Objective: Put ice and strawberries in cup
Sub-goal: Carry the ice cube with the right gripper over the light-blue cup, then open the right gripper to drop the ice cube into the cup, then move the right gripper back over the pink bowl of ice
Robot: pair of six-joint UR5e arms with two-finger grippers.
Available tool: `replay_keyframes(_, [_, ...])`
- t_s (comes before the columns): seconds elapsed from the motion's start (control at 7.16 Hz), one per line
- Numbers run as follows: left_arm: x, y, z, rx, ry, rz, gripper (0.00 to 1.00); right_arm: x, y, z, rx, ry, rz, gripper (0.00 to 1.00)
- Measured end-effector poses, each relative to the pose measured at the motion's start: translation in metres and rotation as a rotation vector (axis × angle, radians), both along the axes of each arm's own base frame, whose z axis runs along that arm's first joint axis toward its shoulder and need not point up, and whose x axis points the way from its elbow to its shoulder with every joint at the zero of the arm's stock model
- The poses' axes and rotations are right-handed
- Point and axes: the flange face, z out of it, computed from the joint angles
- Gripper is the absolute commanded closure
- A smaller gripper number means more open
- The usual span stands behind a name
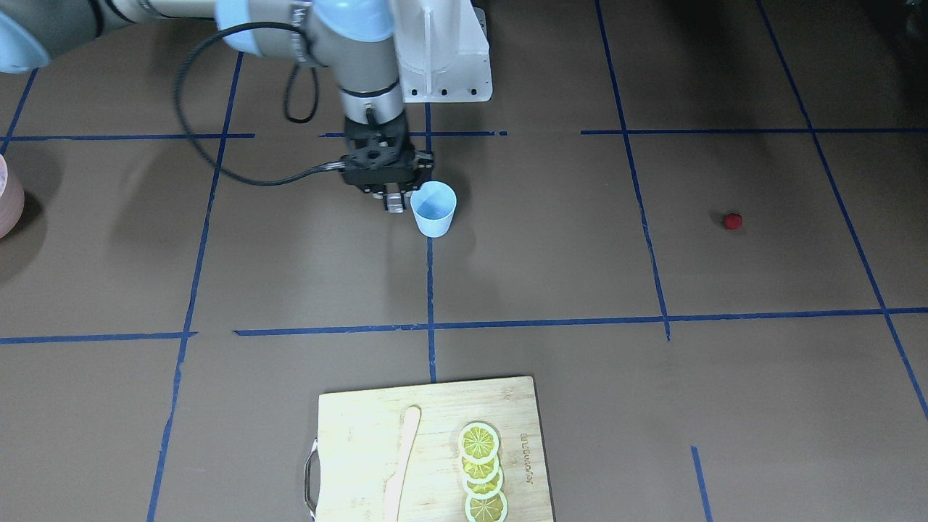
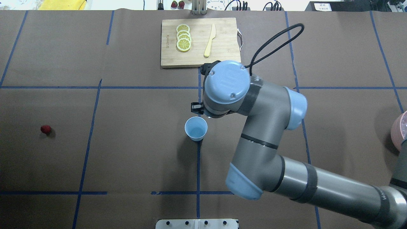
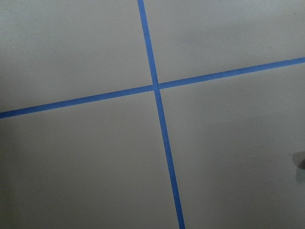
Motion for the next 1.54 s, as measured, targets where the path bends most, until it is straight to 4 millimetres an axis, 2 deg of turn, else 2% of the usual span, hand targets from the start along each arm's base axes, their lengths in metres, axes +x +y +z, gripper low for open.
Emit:
replay_keyframes(0.14, [0.0,0.0,0.001,-0.002,0.0,0.0,0.0,-0.022,0.009,-0.011,-0.002,0.005,0.007,0.85])
replay_keyframes(0.28, [0.0,0.0,0.002,-0.004,0.0,0.0,0.0,-0.032,0.015,-0.014,-0.003,0.01,0.008,0.37])
replay_keyframes(0.42, [0.0,0.0,0.002,-0.005,0.0,-0.001,0.0,-0.036,0.018,-0.014,-0.004,0.014,0.007,0.02])
replay_keyframes(0.84, [0.0,0.0,0.003,-0.006,0.0,0.0,0.0,-0.039,0.022,-0.009,-0.011,0.029,0.002,0.01])
replay_keyframes(1.12, [0.0,0.0,0.003,-0.006,0.0,-0.001,0.0,-0.033,0.019,-0.01,-0.013,0.028,0.005,0.01])
replay_keyframes(1.26, [0.0,0.0,0.003,-0.006,0.0,-0.001,0.0,-0.022,0.013,-0.012,-0.016,0.032,0.013,0.01])
replay_keyframes(1.4, [0.0,0.0,0.003,-0.007,0.0,-0.001,0.0,-0.001,0.004,-0.006,-0.02,0.037,0.014,0.01])
replay_keyframes(1.54, [0.0,0.0,0.003,-0.007,0.0,0.0,0.0,0.033,-0.007,0.01,-0.014,0.034,-0.008,0.01])
